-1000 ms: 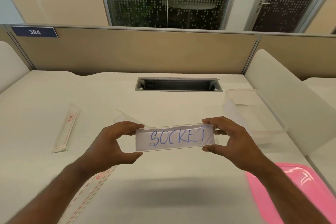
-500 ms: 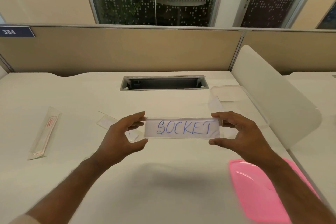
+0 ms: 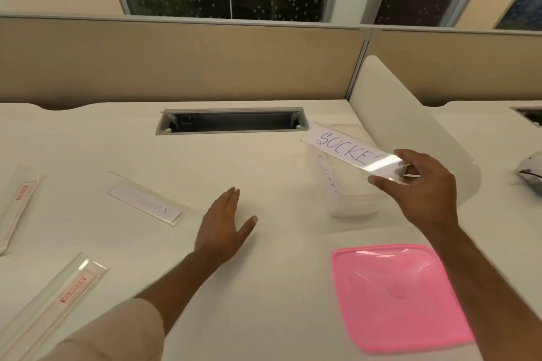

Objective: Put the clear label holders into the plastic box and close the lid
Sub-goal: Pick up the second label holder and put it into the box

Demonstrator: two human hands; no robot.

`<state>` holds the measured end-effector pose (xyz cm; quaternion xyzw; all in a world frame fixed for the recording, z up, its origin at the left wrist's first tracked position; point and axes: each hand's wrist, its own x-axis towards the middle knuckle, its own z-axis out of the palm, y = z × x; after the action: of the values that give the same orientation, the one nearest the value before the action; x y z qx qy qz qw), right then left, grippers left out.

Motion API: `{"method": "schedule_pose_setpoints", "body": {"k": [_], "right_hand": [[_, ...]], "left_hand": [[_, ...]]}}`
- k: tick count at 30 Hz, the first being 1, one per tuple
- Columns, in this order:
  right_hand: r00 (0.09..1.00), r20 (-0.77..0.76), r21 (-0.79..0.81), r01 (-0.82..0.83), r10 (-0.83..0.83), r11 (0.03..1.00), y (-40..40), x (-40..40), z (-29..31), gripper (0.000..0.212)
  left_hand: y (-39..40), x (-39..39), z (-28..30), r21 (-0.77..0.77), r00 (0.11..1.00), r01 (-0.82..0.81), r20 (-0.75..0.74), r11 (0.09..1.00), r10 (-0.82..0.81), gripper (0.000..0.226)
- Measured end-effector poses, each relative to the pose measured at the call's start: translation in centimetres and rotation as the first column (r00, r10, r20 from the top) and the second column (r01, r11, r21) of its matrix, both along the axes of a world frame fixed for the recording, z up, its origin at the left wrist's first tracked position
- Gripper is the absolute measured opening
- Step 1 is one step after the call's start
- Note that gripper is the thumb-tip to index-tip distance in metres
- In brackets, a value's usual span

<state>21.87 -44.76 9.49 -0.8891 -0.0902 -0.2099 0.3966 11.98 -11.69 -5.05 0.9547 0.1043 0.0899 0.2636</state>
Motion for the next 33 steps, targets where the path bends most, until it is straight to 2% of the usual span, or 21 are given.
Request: {"method": "schedule_pose_setpoints", "body": {"k": [5,11,16,20,25,33], "right_hand": [[0.995,-0.010,-0.080,0.096,-0.097,0.992,-0.3,2.4,-1.7,0.066],[0.984,0.001,-0.207,0.173,-0.177,0.963,1.1,3.9,-2.9,0.063],[0.988,-0.053,-0.269,0.128,-0.147,0.955,3.1,4.9,-3.7,0.058],[0.972,-0.183,-0.355,0.075,-0.148,0.932,4.9,5.4,-4.8,0.057],[0.851,-0.487,-0.446,-0.050,-0.195,0.894,6.6,6.6,-5.6,0.063],[0.750,-0.640,-0.426,-0.167,-0.166,0.889,7.3,7.7,-6.4,0.044]], "left_hand": [[-0.4,1.6,-2.5,0.116,0.996,-0.007,-0.087,0.993,0.017,0.082],[-0.4,2.1,-3.6,0.199,0.993,-0.015,-0.111,0.980,0.038,0.087],[-0.5,2.2,-3.9,0.239,0.992,-0.020,-0.114,0.971,0.049,0.088],[-0.5,2.4,-3.9,0.251,0.991,-0.020,-0.123,0.968,0.052,0.087],[-0.5,2.4,-3.8,0.254,0.990,-0.021,-0.127,0.967,0.055,0.085],[-0.6,2.4,-3.7,0.243,0.990,-0.019,-0.134,0.970,0.053,0.085]]}}
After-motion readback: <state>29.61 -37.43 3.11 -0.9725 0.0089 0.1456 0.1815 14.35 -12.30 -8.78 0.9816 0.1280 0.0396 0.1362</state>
